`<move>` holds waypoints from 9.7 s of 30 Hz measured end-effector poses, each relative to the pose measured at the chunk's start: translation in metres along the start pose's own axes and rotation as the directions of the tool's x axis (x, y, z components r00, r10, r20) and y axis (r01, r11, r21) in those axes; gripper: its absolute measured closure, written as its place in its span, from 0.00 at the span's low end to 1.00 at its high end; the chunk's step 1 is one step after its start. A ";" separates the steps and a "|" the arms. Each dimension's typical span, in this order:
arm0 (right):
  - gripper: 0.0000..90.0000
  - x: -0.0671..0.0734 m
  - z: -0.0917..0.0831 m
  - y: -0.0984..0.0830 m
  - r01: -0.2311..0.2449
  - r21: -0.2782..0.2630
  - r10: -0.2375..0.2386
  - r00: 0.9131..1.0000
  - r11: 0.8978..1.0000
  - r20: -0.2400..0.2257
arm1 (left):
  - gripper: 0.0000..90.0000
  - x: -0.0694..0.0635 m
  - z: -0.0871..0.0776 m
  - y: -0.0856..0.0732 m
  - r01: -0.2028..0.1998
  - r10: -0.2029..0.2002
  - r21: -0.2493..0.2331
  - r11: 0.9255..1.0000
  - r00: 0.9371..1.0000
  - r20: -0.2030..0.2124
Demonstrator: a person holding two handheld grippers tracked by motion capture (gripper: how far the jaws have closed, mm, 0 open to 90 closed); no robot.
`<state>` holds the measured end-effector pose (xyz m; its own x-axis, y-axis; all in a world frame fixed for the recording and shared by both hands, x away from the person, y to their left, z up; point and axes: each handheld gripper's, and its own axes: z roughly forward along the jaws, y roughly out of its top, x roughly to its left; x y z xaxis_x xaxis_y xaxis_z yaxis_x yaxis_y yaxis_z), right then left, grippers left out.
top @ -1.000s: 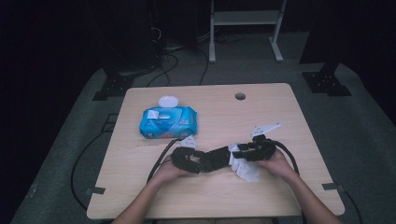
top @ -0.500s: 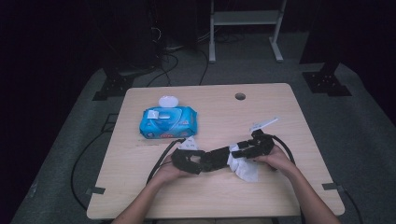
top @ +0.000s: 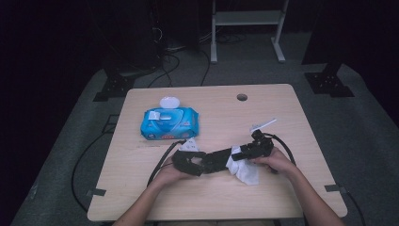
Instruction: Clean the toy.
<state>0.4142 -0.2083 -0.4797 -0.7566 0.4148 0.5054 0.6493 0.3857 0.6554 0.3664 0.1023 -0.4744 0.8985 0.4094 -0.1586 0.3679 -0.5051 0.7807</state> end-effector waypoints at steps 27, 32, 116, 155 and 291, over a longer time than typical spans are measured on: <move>0.49 0.066 -0.004 -0.016 0.452 0.075 -0.453 0.842 0.889 0.294 | 0.67 -0.011 -0.003 0.000 -0.158 0.158 0.018 0.987 0.986 -0.046; 0.56 0.066 -0.009 -0.019 0.417 0.102 -0.428 0.853 0.903 0.300 | 0.67 -0.012 -0.004 0.000 -0.143 0.143 0.018 0.990 0.989 -0.038; 0.93 0.109 0.023 0.017 0.451 -0.002 -0.402 0.798 0.892 0.449 | 0.77 -0.013 -0.006 0.000 -0.130 0.126 -0.054 0.990 0.990 -0.070; 0.93 0.108 0.034 0.025 0.422 -0.024 -0.369 0.818 0.906 0.442 | 0.76 -0.012 -0.007 0.001 -0.133 0.128 -0.050 0.990 0.988 -0.085; 0.94 0.047 -0.006 0.005 0.085 -0.160 -0.010 0.907 0.983 0.421 | 0.68 -0.003 -0.030 0.007 -0.163 0.168 0.059 0.985 0.980 -0.105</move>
<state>0.3816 -0.1919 -0.4489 -0.6599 0.7197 0.2158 0.5620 0.2822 0.7775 0.3589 0.1203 -0.4507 0.9173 0.3962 0.0397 0.2302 -0.6090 0.7590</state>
